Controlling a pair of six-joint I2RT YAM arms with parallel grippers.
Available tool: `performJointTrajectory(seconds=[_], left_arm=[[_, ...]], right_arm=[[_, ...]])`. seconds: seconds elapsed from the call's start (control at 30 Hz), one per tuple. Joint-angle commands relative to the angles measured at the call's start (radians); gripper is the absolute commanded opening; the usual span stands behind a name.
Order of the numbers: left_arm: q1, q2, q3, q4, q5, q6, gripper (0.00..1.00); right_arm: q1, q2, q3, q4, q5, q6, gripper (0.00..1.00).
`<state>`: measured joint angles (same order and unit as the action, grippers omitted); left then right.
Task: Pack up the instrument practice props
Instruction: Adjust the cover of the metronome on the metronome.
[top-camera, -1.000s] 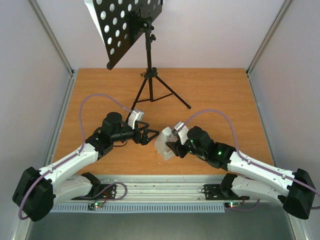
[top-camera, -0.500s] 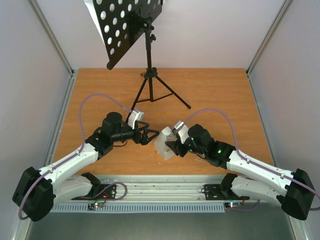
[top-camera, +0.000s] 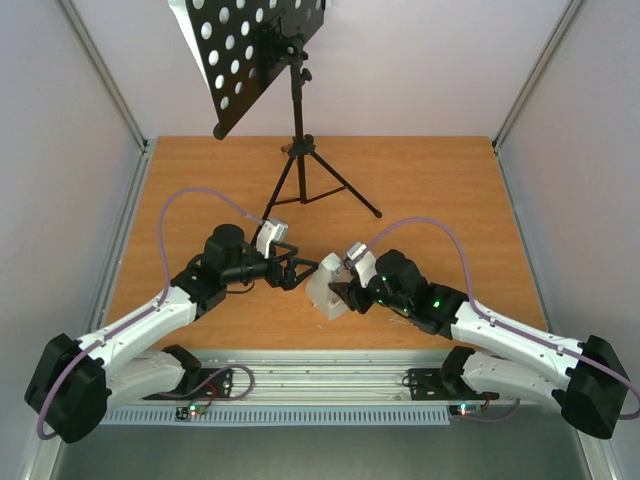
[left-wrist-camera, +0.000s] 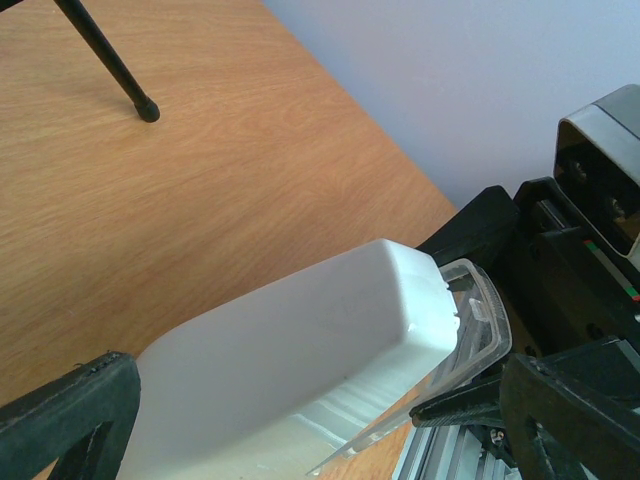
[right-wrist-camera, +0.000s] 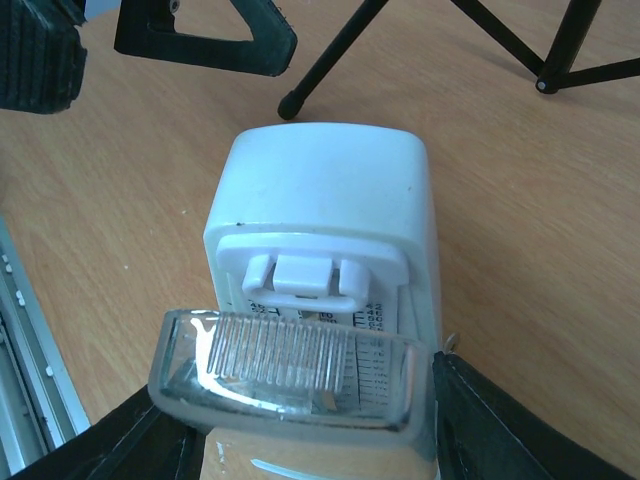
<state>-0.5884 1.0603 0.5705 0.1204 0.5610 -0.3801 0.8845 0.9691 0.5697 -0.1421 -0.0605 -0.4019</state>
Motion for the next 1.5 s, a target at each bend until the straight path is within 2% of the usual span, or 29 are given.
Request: performJointTrajectory(seconds=[0.0, 0.37, 0.9, 1.13, 1.23, 1.47], left_arm=[[0.007, -0.003, 0.028, 0.029, 0.002, 0.02, 0.99], [0.006, -0.001, 0.032, 0.028, 0.005, 0.021, 0.99], [0.006, -0.003, 0.03, 0.021, 0.005, 0.025, 0.99], [0.006, -0.006, 0.03, 0.018, 0.002, 0.027, 0.99], [0.007, -0.009, 0.03, 0.016, 0.001, 0.027, 0.99], [0.006, -0.036, 0.048, -0.032, -0.017, 0.037, 0.99]], right_arm=[[-0.004, 0.019, -0.024, -0.009, -0.021, -0.005, 0.55], [-0.004, 0.024, -0.019, -0.001, 0.016, 0.004, 0.68], [-0.004, 0.078, 0.002, 0.037, 0.043, 0.013, 0.74], [-0.004, 0.053, -0.004, 0.033, 0.018, -0.003, 0.91], [-0.004, 0.021, -0.007, -0.002, 0.01, -0.017, 0.98], [-0.004, -0.137, 0.007, -0.184, 0.0, 0.004, 0.99]])
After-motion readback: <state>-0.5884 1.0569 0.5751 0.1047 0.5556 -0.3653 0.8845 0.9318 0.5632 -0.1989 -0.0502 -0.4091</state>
